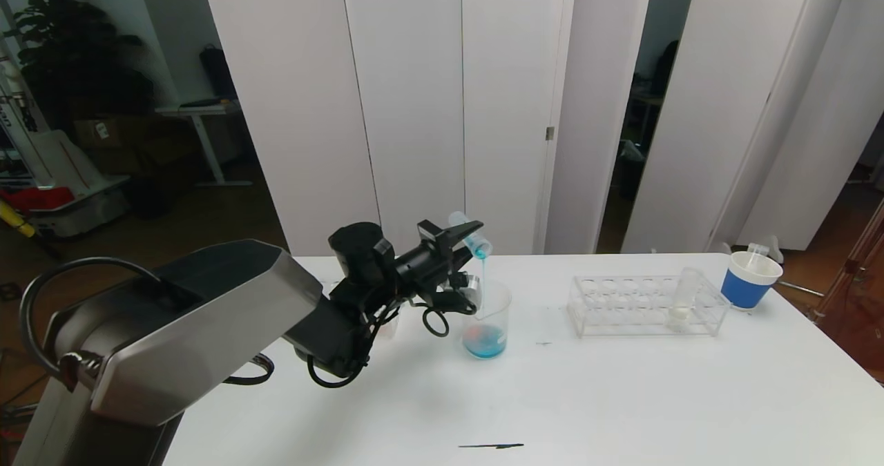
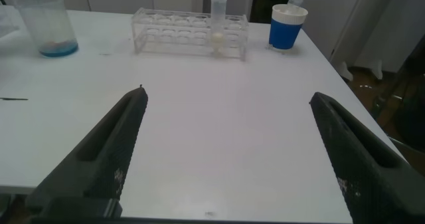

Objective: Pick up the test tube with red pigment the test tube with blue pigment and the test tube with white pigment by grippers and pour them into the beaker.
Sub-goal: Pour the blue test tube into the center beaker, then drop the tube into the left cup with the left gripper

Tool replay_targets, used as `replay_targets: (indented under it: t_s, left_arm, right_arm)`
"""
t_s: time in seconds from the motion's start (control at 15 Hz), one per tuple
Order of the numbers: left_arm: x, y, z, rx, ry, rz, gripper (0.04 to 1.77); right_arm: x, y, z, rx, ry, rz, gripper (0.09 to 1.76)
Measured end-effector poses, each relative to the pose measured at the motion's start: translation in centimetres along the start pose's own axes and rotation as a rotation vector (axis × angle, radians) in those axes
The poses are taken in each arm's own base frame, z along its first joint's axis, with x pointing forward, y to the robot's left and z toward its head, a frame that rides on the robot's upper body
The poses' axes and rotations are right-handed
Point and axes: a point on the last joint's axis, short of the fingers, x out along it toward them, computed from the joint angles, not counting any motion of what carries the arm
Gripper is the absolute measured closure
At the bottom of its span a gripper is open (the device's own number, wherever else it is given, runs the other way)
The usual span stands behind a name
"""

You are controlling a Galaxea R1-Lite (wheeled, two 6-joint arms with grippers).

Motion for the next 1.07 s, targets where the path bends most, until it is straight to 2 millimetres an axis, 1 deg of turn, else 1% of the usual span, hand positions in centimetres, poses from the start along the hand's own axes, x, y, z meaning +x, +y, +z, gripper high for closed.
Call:
replay_targets:
  t_s: [0.4, 1.07]
  left_arm:
    - [-0.45, 0.69, -0.27, 0.036, -0.006, 0.021, 1.24]
    - [-0.61, 0.74, -0.3, 0.04, -0.004, 0.018, 1.24]
  right_arm:
    - [0.0, 0.0, 0.0, 0.0, 0.0, 0.0, 0.1]
    - [0.0, 0.0, 0.0, 0.0, 0.0, 0.0, 0.1]
